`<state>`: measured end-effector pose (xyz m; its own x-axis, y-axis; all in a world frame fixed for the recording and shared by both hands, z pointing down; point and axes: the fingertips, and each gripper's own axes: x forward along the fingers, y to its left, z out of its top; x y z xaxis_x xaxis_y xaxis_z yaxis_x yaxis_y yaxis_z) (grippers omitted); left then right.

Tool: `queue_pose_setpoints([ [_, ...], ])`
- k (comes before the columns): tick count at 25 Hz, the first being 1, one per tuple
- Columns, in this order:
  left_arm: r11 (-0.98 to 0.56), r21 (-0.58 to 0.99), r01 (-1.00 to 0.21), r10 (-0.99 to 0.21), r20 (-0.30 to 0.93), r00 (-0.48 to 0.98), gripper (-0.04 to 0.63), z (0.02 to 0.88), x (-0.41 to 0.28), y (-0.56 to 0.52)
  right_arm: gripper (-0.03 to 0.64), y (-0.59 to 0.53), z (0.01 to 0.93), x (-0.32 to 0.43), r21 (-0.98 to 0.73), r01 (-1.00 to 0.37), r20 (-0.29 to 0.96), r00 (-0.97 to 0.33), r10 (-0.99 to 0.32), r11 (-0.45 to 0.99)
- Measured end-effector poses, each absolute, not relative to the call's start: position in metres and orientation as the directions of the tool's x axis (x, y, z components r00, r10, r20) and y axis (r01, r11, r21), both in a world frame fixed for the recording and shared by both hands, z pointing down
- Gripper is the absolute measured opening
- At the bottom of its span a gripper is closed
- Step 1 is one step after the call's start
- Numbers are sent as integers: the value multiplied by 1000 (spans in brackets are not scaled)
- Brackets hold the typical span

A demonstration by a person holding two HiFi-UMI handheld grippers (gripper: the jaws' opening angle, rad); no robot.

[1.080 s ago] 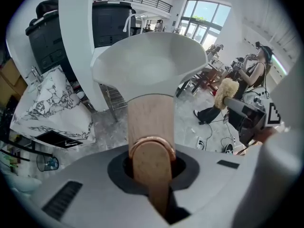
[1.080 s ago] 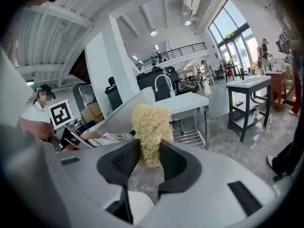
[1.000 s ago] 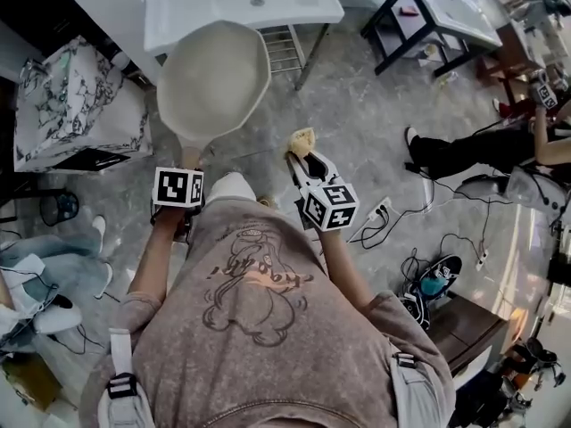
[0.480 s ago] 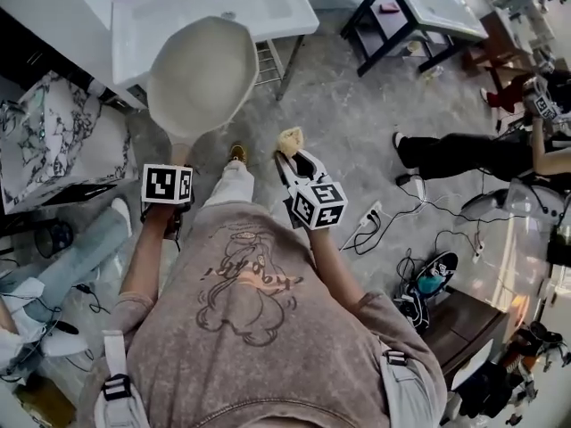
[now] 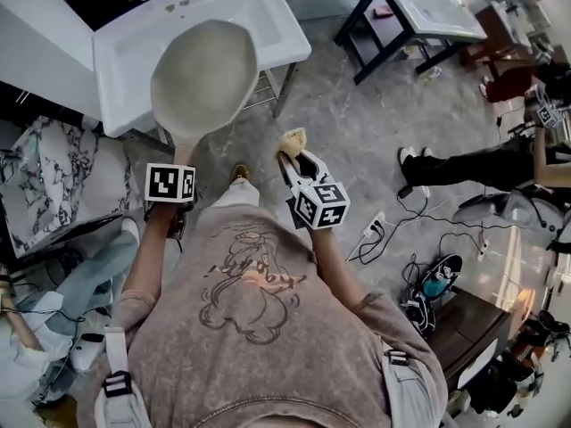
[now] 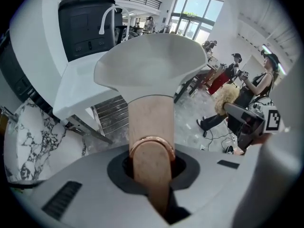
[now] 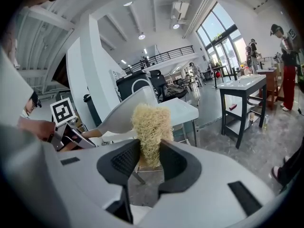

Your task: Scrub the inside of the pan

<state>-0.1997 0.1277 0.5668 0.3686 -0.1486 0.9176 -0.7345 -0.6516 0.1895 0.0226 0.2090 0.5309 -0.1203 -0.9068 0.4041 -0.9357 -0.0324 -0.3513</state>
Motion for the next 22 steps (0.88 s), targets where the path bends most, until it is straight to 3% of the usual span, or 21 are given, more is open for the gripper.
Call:
queue_pose_setpoints([
  [22, -716, 162, -679, -111, 934, 340, 54, 576, -157, 1, 141, 65, 517, 77, -313, -948, 404, -74, -912, -63],
])
